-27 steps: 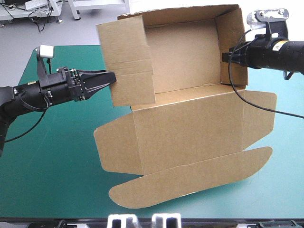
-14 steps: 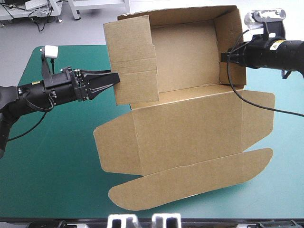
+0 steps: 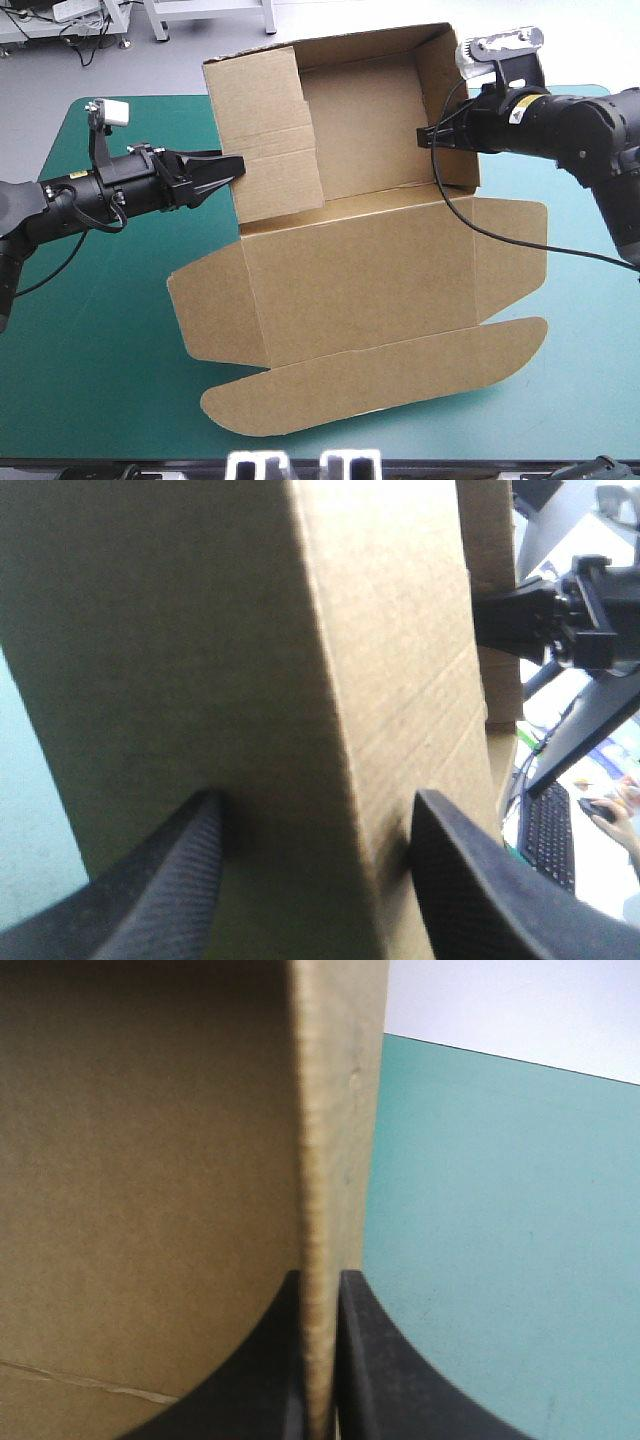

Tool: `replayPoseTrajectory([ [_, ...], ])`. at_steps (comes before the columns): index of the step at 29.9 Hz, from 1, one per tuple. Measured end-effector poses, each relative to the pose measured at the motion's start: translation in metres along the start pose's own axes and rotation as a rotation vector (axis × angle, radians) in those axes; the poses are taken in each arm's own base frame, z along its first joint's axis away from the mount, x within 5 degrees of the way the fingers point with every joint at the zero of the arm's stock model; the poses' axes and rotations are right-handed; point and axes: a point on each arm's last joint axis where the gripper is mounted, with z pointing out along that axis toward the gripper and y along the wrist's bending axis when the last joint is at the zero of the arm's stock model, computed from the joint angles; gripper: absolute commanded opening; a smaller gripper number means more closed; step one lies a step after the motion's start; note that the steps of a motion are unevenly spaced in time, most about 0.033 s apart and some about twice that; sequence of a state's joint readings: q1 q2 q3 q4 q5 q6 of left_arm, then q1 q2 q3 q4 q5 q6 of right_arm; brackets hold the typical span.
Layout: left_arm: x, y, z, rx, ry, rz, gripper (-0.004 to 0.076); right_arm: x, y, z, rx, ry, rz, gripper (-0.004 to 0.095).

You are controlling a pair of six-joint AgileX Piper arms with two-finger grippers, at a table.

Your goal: Fold the box

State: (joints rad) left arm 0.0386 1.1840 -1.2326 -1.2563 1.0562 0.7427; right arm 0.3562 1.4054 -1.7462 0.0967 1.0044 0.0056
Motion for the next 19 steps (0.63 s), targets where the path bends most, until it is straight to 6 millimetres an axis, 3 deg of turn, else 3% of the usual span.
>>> replayPoseTrajectory([
  [4, 0.002, 0.007, 0.000, -0.079, 0.025, 0.008, 0.0387, 0.002, 0.012, 0.001, 0.002, 0.006, -0.007, 0.0005],
  [7, 0.004, 0.013, -0.001, -0.145, 0.046, 0.015, 0.0323, 0.003, 0.023, 0.002, -0.007, 0.009, -0.016, 0.0005],
  [10, 0.005, 0.018, -0.001, -0.191, 0.055, 0.015, 0.0212, 0.004, 0.034, 0.001, -0.021, 0.010, -0.026, 0.0005],
  [14, 0.007, 0.030, 0.004, -0.231, 0.081, -0.005, -0.0007, 0.006, 0.044, 0.001, -0.028, 0.013, -0.036, 0.0005],
  [19, 0.010, 0.047, 0.008, -0.292, 0.115, -0.021, -0.0009, 0.012, 0.048, 0.000, -0.027, 0.069, -0.009, 0.0004],
])
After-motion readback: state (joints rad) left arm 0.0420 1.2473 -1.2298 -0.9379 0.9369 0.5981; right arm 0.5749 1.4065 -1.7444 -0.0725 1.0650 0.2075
